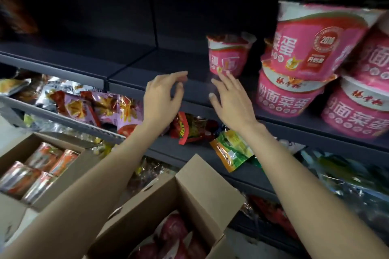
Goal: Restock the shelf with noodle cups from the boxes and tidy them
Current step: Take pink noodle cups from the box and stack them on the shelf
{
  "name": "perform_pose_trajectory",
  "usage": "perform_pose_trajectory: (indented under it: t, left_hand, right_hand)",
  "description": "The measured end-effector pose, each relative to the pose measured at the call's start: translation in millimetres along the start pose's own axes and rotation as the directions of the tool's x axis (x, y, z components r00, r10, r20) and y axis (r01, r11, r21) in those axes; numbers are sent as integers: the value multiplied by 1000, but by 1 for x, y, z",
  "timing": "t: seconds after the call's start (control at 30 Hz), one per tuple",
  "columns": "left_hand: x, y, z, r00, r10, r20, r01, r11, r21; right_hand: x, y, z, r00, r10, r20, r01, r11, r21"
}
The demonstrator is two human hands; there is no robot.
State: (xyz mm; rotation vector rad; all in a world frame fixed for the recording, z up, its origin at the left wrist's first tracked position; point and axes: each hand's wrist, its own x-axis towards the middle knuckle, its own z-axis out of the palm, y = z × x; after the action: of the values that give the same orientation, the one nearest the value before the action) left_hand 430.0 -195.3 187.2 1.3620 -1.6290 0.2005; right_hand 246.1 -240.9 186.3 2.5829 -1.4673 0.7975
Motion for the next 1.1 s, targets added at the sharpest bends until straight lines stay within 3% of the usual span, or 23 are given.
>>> perform_pose_trajectory:
  t: [0.13,0.27,0.4,0.47,0.5,0.57,0.7,0.73,0.83,0.87,1.03,1.1]
  left_hand:
    - [-101,-26,-43,999,27,-17,-24,991,134]
    - [-215,-74,-73,954,-244,177,188,941,282]
    - [-306,-129,-85,701,-578,419,362,794,488]
    - [-333,-146,-86,572,-655,494,397,748,532]
    - [-343,-150,-84,542,-665,513,402,742,537]
    - [-359,-154,-79,570,-647,507,393,756,523]
    - [-371,-155,-70,688,-615,384,403,765,503]
    - [-373,-154,-71,687,-621,376,416,761,497]
    - [-387,-147,-79,635,-683,360,493,718,492]
    - [-395,-141,-83,612,-715,336,527,687,501]
    - [-426,-114,-96,489,-840,236,675,535,508]
    - [-432,-111,-97,470,-856,215,700,510,499]
  right_hand:
    - [-72,-43,35,983,-138,-120,154,978,139]
    - [-150,-76,95,983,-182,22,168,945,279]
    - [-197,-94,172,941,-178,288,88,950,301]
    - [-212,-98,210,894,-168,415,58,963,263]
    - [-220,-100,228,865,-165,474,59,971,230]
    - [-234,-104,256,790,-157,593,78,984,158]
    - [-247,-107,292,646,-217,732,211,972,102]
    - [-249,-105,298,582,-248,774,238,963,129]
    - [-261,-101,314,286,-327,901,322,918,231]
    - [-267,-99,318,236,-316,919,347,911,224]
    - [-281,-108,329,300,-80,950,210,977,16]
    - [-283,-123,328,395,26,918,99,993,-71]
